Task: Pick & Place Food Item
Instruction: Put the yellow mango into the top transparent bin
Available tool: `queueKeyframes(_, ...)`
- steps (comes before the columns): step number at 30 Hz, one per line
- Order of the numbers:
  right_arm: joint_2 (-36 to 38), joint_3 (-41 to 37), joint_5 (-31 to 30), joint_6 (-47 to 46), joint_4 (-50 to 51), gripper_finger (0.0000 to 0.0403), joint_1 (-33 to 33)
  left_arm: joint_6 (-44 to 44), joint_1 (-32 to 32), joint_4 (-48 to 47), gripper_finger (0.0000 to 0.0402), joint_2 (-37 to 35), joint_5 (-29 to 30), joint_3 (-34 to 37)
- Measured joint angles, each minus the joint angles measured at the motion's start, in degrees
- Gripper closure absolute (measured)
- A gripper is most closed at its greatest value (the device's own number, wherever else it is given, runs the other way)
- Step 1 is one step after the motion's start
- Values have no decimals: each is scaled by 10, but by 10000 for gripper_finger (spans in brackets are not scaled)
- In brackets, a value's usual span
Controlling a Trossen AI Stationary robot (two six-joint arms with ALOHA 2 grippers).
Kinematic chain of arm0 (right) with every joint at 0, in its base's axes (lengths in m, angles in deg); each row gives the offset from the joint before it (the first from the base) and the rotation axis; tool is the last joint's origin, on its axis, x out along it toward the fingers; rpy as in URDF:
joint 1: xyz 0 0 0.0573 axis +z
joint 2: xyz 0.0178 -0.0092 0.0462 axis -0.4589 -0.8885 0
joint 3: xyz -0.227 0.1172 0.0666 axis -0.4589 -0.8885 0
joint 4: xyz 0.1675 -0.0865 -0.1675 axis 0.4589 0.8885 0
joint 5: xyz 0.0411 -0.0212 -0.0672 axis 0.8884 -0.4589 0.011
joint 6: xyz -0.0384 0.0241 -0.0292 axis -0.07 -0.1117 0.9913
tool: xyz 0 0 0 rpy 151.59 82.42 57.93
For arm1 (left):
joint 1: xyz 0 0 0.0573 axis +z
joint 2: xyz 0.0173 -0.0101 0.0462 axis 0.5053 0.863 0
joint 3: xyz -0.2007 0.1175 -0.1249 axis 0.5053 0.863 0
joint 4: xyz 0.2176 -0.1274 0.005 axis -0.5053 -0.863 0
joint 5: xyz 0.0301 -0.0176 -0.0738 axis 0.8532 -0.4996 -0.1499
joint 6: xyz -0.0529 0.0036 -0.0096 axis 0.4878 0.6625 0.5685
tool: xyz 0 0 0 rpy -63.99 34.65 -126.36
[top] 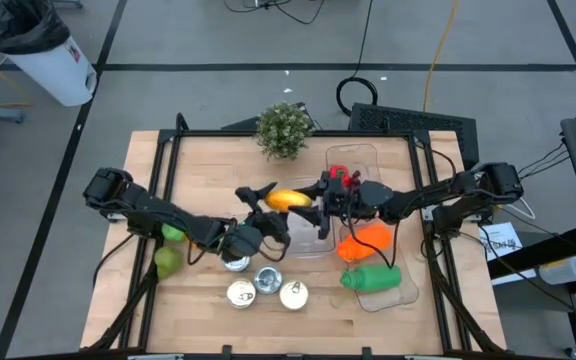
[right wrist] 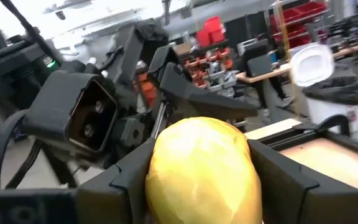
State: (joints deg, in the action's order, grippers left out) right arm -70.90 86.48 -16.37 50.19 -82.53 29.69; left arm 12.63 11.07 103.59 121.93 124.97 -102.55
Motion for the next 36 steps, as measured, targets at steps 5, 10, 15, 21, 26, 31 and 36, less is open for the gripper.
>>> queueKeyframes(5,34,-4,-3,10,95,196,0,-34,-43,6,38,-2,-48,-1)
queueKeyframes(10,112,-2,-43,26,242,198,1,-11,-68,-20,25,-26,8,-2)
queueKeyframes(15,184,-4,-126,37,396,197,16,81,-76,-118,25,-102,-69,9)
queueKeyframes(21,257,-21,-272,35,519,197,45,195,-33,-170,35,-235,-252,107)
queueKeyframes(26,301,-74,-362,20,521,196,53,212,5,-3,32,-329,-301,253)
queueKeyframes(31,330,-138,-435,-15,521,196,47,239,21,157,24,-382,-311,361)
queueKeyframes(36,349,-183,-394,-43,522,196,43,279,30,191,29,-396,-311,398)
